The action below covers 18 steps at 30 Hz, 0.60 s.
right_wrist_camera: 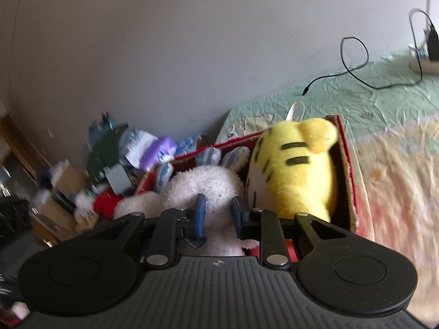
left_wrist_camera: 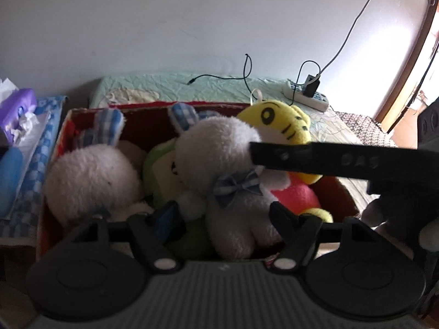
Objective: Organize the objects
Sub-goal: 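Lower the white bunny into the red box and open the right tool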
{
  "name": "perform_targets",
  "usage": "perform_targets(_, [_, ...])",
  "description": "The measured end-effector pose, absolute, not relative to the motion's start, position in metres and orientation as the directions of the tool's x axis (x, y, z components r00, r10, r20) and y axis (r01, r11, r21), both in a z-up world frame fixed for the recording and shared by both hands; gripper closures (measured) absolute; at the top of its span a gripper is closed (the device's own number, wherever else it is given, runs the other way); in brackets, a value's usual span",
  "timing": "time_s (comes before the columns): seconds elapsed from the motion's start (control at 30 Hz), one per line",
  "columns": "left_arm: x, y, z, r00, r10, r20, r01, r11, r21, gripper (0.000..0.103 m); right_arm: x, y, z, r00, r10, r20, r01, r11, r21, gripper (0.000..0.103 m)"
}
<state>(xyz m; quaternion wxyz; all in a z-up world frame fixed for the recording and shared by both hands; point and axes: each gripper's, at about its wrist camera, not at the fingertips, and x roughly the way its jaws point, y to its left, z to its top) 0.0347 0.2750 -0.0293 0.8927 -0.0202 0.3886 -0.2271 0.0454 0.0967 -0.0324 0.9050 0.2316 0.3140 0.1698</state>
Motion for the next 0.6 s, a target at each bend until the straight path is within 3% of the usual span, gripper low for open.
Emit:
perform_targets(0.1, [0.038, 0.272, -0.031, 0.589, -0.403, -0.7, 0.374, 0.905, -0.206, 0.025, 0.052, 0.093, -0.04, 0.74, 0.429, -0.518, -0.117, 0.84, 0.529, 0.082])
perform_targets(0.2, [0.04, 0.266, -0.029, 0.586, -0.389, -0.711, 0.37, 0.909, -0.193, 0.02, 0.05, 0.083, -0.045, 0.738, 0.396, -0.546, -0.07, 0.85, 0.521, 0.093])
perform_targets(0.4, [0.037, 0.257, -0.027, 0.599, -0.347, -0.722, 0.369, 0.92, -0.136, 0.014, 0.042, 0.08, -0.04, 0.744, 0.4, -0.536, -0.07, 0.844, 0.532, 0.09])
perform_targets(0.6, [0.035, 0.251, -0.023, 0.61, -0.295, -0.736, 0.349, 0.933, -0.084, 0.014, 0.027, 0.076, -0.027, 0.785, 0.35, -0.511, -0.071, 0.87, 0.487, 0.074])
